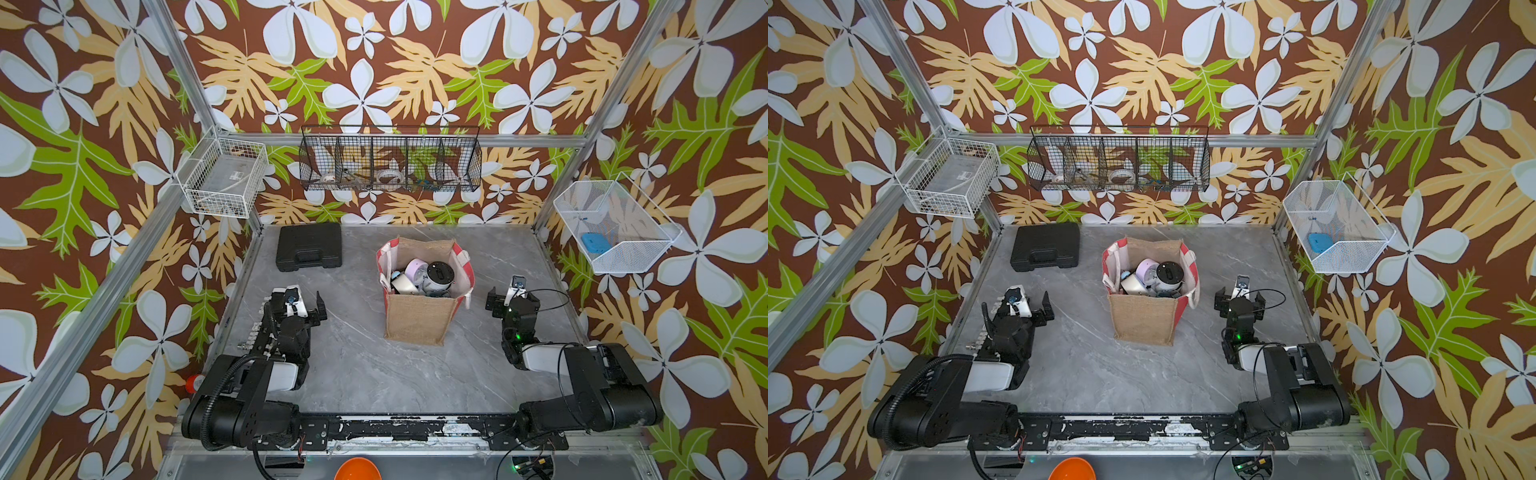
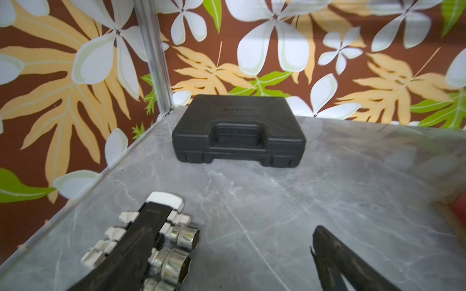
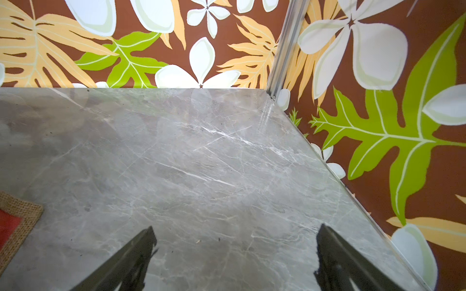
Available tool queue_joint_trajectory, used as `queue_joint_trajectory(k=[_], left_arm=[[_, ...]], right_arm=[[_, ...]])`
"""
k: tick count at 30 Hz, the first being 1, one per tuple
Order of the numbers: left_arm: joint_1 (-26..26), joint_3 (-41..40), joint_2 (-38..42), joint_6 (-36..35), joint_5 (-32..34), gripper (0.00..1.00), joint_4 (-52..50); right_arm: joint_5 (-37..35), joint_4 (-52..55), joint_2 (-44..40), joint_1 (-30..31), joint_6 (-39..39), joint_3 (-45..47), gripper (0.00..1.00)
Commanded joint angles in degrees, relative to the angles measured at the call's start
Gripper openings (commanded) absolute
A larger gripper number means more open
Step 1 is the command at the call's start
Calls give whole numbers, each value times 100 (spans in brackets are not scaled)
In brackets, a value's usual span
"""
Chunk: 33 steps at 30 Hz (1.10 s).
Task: Put the alarm clock into the canvas bag
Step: Reset both arms
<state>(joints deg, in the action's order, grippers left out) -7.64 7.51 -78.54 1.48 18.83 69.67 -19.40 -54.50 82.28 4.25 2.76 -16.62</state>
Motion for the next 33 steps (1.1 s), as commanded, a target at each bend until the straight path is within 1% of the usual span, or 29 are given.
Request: queue_joint_trajectory(k=[1,2,3,4,6,7,9,10,21,28,31,32,33], left_arm=[[17,29,1,162,65,100,381],[19,31,-30,164,134,100,448],[17,23,-43,151,145,100,488],[17,30,-23,173,151,100,429],[17,48,-44,183,190,100,429],[17,52,-38,203,196,100,392],[17,51,-39,204,197,100,398],[17,38,-36,204,211,100,422],[17,21,-34,186,234,100,467],[17,31,-23,186,226,100,451],[17,31,-30,186,225,100,443],[21,31,-31,187,226,100,443],[12,28,-21,193,226,100,443]], right_arm=[[380,-940,85,-39,12,417,99],[363,-1529,245,-24,-147,569,99],[341,-1394,243,-12,-144,552,99],[391,-836,105,-36,-86,388,100],[437,-1101,206,-82,-82,423,100],[453,-881,115,-82,-46,379,100],[446,-1035,146,-89,-55,424,100],[466,-917,105,-91,-44,399,99],[459,-975,182,-91,-58,372,100],[459,-1093,90,-83,-68,487,100],[723,-1913,-114,-73,-188,1042,100],[833,-1931,-89,-79,-237,1064,100],[881,-1674,-23,-74,-257,901,99]])
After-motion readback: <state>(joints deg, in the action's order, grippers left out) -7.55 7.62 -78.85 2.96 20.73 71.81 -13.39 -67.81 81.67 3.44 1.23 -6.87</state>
